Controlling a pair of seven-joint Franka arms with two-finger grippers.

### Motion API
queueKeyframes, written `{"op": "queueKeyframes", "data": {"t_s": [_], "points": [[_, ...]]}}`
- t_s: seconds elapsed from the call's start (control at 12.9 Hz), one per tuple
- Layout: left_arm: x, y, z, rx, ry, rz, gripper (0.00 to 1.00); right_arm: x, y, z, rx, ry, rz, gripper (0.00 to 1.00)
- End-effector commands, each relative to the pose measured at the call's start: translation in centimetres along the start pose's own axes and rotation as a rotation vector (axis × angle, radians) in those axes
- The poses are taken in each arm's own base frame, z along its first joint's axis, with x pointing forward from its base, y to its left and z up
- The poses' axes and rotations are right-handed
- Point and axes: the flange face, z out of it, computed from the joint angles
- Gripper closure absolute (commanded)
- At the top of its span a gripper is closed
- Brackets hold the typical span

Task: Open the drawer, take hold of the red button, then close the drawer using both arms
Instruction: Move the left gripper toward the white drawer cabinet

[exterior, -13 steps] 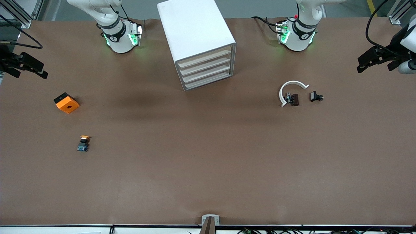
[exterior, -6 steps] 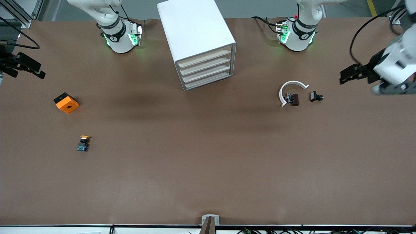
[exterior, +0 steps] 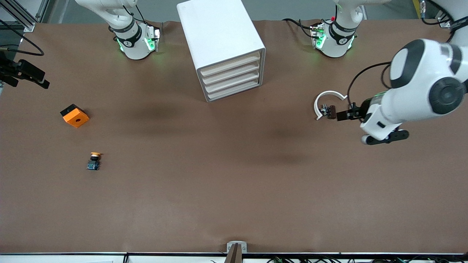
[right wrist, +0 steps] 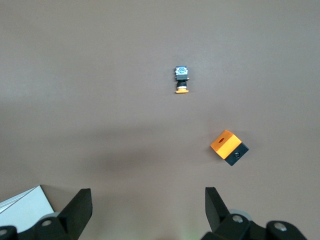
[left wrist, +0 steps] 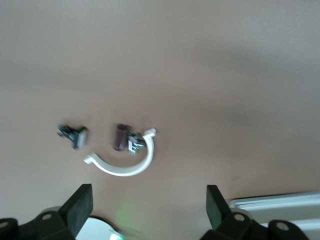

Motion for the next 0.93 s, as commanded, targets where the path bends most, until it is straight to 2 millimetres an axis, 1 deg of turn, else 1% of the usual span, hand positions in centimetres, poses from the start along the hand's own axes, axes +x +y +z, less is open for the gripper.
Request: {"op": "queueKeyframes", "data": {"t_s": [0.0,0.08,0.23,0.31,0.39,0.46,0.54,0.7,0.77,0.85], "points": [[0.5,3.8,0.4,-0.062,-0.049,-0.186,0.00,-0.6,0.4,-0.2,-0.018,0.010,-0.006,0.00],[0.3,6.0,0.8,-0.063,-0.068,-0.222,0.00,-0.6,0.4,-0.2,-0.018,0.010,-0.006,0.00],[0.4,8.2,3.1,-0.041,-0.107,-0.305,0.00,-0.6,0.3,-0.2,-0.018,0.010,-0.009,0.00],[1.0,8.9,3.9,-0.048,-0.133,-0.368,0.00,-0.6,0.3,-0.2,-0.017,0.010,-0.009,0.00],[0.5,11.3,5.3,-0.044,-0.170,-0.422,0.00,-0.6,0.3,-0.2,-0.017,0.008,-0.009,0.00],[-0.6,13.6,6.4,-0.036,-0.197,-0.503,0.00,-0.6,0.2,-0.2,-0.017,0.007,-0.010,0.00],[-0.8,15.1,7.5,-0.023,-0.203,-0.590,0.00,-0.6,0.3,-0.2,-0.017,0.007,-0.009,0.00],[-0.7,16.2,9.2,-0.008,-0.257,-0.727,0.00,-0.6,0.3,-0.1,-0.017,0.005,-0.009,0.00],[-1.0,17.2,10.4,-0.012,-0.332,-0.792,0.00,-0.6,0.2,-0.1,-0.017,0.005,-0.009,0.00],[-0.8,17.9,11.7,-0.020,-0.418,-0.874,0.00,-0.6,0.1,-0.1,-0.017,0.005,-0.010,0.00]]}}
